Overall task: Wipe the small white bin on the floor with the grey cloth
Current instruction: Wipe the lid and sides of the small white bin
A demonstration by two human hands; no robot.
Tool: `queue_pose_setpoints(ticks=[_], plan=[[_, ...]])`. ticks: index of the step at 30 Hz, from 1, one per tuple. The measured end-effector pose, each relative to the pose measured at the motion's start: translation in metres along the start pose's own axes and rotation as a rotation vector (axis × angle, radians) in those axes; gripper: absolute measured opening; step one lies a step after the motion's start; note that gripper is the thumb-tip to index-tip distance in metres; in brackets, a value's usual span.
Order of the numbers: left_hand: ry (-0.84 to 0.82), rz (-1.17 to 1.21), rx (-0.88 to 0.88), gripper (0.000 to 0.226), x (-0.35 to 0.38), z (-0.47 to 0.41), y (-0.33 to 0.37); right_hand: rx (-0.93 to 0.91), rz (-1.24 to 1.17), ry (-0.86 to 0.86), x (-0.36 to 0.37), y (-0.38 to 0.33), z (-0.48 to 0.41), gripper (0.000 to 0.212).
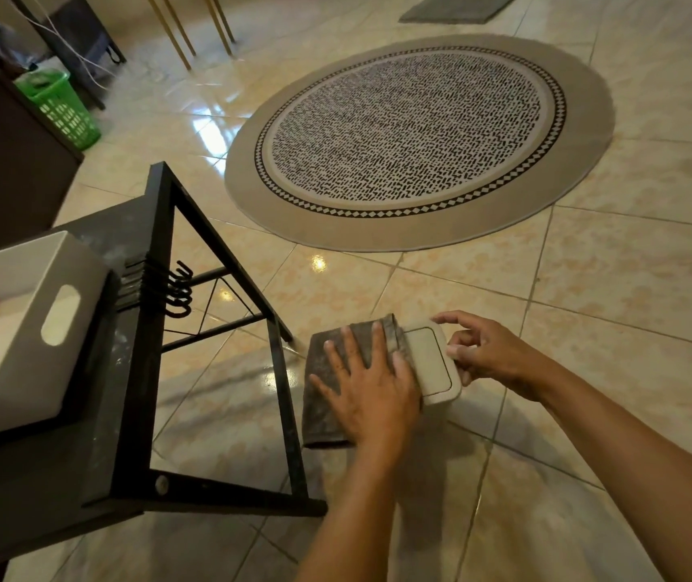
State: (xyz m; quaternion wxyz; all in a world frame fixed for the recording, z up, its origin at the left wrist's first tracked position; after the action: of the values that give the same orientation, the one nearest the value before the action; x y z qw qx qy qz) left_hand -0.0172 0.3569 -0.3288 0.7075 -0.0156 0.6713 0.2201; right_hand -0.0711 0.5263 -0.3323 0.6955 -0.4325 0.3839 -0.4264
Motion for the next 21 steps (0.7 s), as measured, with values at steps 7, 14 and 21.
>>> queue_pose_setpoints(ticks=[7,14,21], plan=[[-0.05,-0.025,0.186,0.058,0.009,0.021,0.046,-0.004,-0.003,0.0,-0.003,0.002,0.003,0.05],[0.013,0.0,-0.004,0.061,0.0,0.008,-0.011,-0.004,-0.002,0.013,0.002,0.001,0.003,0.045],[-0.057,-0.03,0.182,0.059,0.009,0.016,0.041,-0.006,-0.019,0.007,-0.001,0.003,0.003,0.048]])
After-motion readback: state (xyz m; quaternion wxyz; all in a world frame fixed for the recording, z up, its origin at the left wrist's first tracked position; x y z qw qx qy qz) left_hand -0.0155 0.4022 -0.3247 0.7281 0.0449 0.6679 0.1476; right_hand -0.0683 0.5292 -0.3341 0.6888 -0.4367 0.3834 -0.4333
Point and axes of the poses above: each hand's wrist, its own z-axis away from the middle knuckle, its own x-axis out of the palm, y = z × x, the point moved 4 cm from there along -z, towards the middle knuckle, and after that the axes turned 4 degrees about y, right-handed, at the moved point
